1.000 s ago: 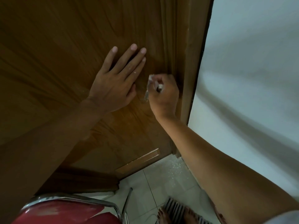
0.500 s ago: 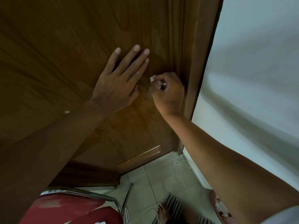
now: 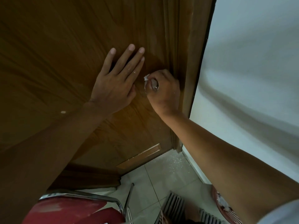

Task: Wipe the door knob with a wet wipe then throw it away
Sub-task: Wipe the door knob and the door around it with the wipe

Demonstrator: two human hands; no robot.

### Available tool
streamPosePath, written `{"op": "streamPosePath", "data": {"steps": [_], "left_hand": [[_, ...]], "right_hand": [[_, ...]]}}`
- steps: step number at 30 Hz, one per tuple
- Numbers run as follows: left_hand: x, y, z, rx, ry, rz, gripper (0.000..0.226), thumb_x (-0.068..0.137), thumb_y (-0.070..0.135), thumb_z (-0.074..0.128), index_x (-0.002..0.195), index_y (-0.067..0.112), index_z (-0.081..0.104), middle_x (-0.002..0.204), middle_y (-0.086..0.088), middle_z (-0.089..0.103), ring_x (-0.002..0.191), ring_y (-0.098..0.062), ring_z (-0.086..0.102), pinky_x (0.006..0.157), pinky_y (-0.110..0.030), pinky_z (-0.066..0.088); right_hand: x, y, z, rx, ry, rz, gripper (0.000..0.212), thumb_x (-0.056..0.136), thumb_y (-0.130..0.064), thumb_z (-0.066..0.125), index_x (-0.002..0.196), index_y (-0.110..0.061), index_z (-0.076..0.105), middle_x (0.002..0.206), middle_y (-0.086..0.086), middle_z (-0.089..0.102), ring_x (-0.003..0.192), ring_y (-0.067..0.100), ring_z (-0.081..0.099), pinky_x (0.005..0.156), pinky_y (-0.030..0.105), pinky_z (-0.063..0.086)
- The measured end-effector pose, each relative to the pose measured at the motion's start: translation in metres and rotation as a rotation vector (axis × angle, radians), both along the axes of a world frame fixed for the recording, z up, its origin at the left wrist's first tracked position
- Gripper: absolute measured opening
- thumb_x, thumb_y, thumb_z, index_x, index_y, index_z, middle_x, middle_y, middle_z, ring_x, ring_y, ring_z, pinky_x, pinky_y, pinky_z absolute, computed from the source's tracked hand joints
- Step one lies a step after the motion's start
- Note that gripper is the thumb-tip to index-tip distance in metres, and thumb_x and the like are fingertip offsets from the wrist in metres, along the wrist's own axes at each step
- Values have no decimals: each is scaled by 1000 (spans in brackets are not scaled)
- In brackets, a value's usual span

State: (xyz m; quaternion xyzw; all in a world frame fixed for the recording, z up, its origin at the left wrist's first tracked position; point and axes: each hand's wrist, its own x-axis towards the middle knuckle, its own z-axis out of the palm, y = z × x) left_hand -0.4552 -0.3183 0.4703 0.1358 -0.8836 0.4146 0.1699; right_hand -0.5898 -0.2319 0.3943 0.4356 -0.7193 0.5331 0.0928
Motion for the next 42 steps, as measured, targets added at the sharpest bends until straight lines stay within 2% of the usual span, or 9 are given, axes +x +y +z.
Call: {"op": "streamPosePath", "data": {"steps": [4, 11, 15, 19, 25, 33, 36, 40, 42], "left_hand": [[1, -3, -3, 17, 9, -23, 65, 105, 33, 36, 161, 5, 19, 170, -11, 11, 157, -30, 9, 124, -50, -12], [9, -4, -27, 9, 16, -41, 60, 109, 34, 24, 161, 6, 22, 170, -11, 12, 157, -30, 9, 124, -50, -12], [3, -12, -37, -31, 126, -91, 60, 108, 37, 33, 158, 5, 31, 168, -11, 22, 156, -30, 17, 125, -53, -1], [2, -16, -55, -73, 215, -124, 58, 108, 34, 38, 157, 4, 35, 167, -12, 25, 155, -30, 20, 124, -56, 10], [1, -24, -90, -201, 355, -130, 52, 110, 29, 37, 155, 3, 38, 165, -12, 29, 154, -30, 23, 124, -58, 18], [2, -31, -109, -294, 442, -158, 51, 110, 29, 39, 153, 2, 41, 164, -15, 31, 155, -29, 23, 126, -53, 17], [1, -33, -115, -300, 483, -159, 51, 109, 29, 40, 153, 2, 42, 163, -15, 33, 154, -29, 24, 126, -53, 18], [3, -35, -137, -301, 505, -154, 53, 109, 30, 39, 153, 2, 41, 163, -15, 32, 154, -29, 24, 126, -53, 19], [2, -35, -142, -306, 525, -156, 53, 108, 29, 37, 152, 1, 42, 163, -15, 33, 154, -29, 26, 125, -53, 20]], "right_hand": [[11, 3, -5, 50, 120, 15, 10, 84, -23, 72, 94, -22, 73, 98, -5, 70, 95, 14, 65, 85, 42, 51], [17, -3, -7, -56, 106, -98, 7, 91, -23, 67, 97, -21, 70, 100, -5, 69, 96, 11, 64, 87, 38, 49], [15, -1, -22, -43, 277, -56, 11, 91, -25, 65, 97, -21, 73, 99, -5, 71, 98, 12, 63, 89, 36, 43], [11, -4, -26, -80, 386, -76, 15, 92, -27, 62, 95, -20, 75, 94, -3, 73, 91, 13, 65, 94, 41, 44], [11, -5, -34, -86, 550, -81, 28, 93, -27, 51, 98, -17, 76, 94, 1, 73, 85, 18, 66, 82, 39, 45], [9, -7, -48, -126, 781, -47, 9, 94, -18, 65, 96, -14, 72, 100, 5, 63, 83, 15, 61, 77, 33, 55], [12, -5, -51, -149, 849, -67, 10, 94, -17, 65, 100, -13, 71, 101, 6, 63, 83, 15, 62, 71, 27, 49], [18, -7, -70, -145, 964, -31, 13, 93, -6, 63, 103, -5, 70, 100, 12, 65, 83, 22, 63, 69, 32, 53], [14, -13, -82, -189, 935, -15, 13, 92, -6, 64, 103, -5, 70, 102, 12, 65, 88, 22, 64, 74, 34, 57]]}}
